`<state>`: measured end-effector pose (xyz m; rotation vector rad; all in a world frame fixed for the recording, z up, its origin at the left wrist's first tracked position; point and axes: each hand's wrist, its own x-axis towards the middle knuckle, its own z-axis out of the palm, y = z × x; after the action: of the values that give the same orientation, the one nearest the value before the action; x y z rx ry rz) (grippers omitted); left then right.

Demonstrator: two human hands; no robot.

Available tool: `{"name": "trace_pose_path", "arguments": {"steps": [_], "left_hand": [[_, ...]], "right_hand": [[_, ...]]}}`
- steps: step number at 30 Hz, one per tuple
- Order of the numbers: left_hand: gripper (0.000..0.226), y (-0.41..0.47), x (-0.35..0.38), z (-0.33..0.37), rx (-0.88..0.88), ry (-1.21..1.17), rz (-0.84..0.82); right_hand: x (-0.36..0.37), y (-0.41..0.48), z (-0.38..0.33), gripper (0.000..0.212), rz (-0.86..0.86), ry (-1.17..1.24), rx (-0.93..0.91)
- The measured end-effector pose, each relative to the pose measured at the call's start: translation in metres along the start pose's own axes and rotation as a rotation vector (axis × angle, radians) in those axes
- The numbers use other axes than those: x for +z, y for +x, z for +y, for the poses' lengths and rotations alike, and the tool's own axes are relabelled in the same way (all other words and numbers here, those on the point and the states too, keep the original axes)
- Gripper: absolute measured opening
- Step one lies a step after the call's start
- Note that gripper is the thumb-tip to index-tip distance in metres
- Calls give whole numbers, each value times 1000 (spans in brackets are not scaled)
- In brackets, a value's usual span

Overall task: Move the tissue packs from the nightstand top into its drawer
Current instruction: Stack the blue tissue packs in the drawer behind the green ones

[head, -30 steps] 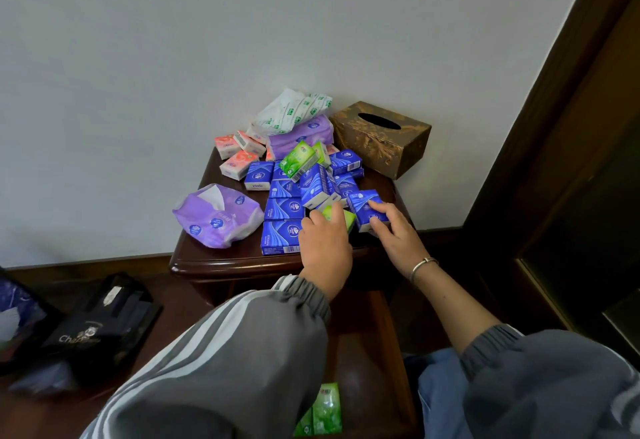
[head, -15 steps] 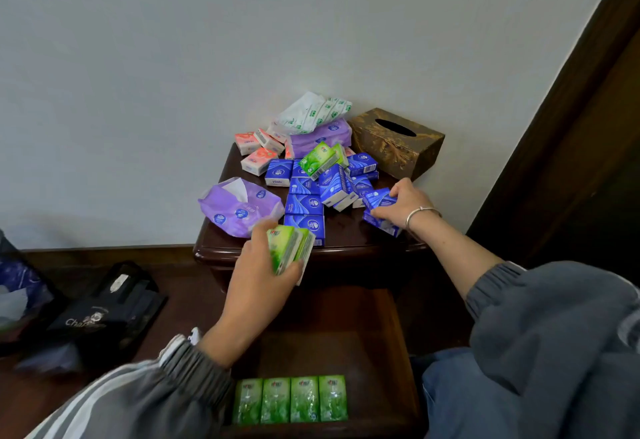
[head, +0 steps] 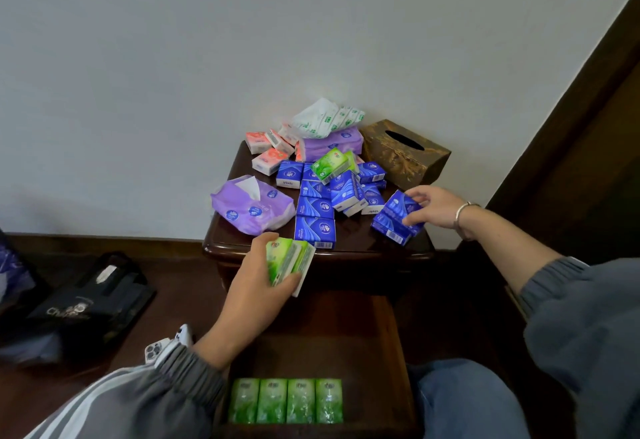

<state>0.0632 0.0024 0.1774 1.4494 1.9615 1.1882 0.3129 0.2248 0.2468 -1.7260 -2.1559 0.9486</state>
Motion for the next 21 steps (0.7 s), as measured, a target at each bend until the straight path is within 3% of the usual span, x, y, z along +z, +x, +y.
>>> {"name": "trace_pose_path", "arguments": {"steps": [14, 21], "left_hand": [[60, -1, -6, -1, -7, -32, -12], [61, -1, 0, 6, -16, -48, -38]], "right_hand": [[-4, 9, 6, 62, 29, -229, -71], [15, 21, 11, 64, 88, -210, 60]]}}
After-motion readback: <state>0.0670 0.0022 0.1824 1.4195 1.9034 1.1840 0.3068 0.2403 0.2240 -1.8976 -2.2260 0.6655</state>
